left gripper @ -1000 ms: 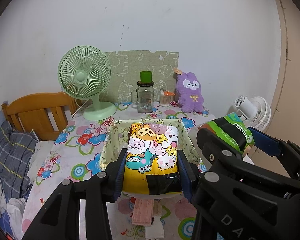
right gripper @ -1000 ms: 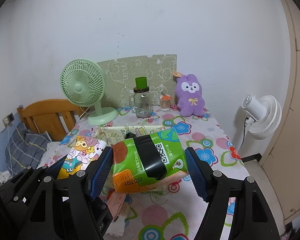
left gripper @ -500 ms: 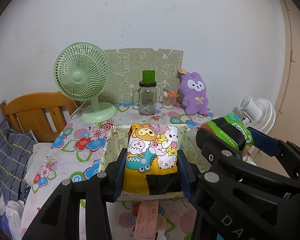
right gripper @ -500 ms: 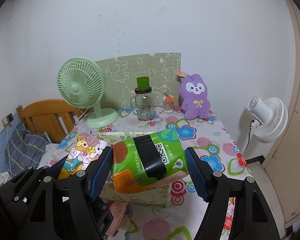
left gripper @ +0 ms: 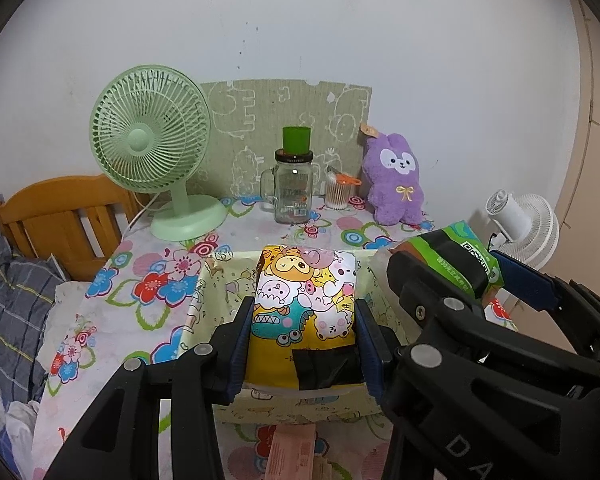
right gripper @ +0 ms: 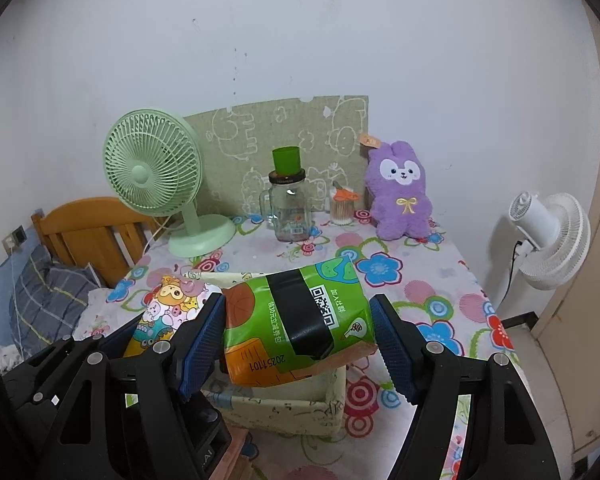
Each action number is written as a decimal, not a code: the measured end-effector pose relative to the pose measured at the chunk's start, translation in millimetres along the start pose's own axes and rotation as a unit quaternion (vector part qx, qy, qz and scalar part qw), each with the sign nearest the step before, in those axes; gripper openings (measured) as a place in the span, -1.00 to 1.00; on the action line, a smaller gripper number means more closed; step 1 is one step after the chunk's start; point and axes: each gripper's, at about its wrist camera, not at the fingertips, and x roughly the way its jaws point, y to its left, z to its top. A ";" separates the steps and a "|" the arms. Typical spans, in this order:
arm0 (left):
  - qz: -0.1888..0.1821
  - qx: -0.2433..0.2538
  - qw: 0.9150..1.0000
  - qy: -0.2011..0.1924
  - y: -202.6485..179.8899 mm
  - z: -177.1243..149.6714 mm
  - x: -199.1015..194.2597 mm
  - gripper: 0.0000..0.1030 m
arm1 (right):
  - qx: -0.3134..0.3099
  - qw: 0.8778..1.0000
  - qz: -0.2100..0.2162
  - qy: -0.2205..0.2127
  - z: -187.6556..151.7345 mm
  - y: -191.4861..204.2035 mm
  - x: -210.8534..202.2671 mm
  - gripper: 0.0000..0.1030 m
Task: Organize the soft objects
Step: 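Lower the pouch and green bag into the box and open both tools, then withdraw both tools from the box toward the remaining items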
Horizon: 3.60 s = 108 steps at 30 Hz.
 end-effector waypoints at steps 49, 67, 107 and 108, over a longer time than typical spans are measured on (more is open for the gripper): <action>0.017 -0.010 0.997 0.078 34.0 2.2 75.8 0.55 | 0.024 0.997 0.019 0.071 -6.7 13.0 96.5 0.72; 0.021 0.010 0.998 0.064 22.8 1.9 62.2 0.78 | 0.022 0.997 0.003 0.073 -7.1 7.1 84.3 0.87; 0.019 0.015 0.999 -0.021 -1.1 -17.4 -59.1 0.84 | -0.013 1.000 -0.016 -0.002 -15.3 14.2 -51.4 0.88; 0.018 0.015 0.999 -0.022 -2.0 -19.0 -61.6 0.84 | -0.013 1.000 -0.015 -0.002 -16.8 14.0 -54.5 0.88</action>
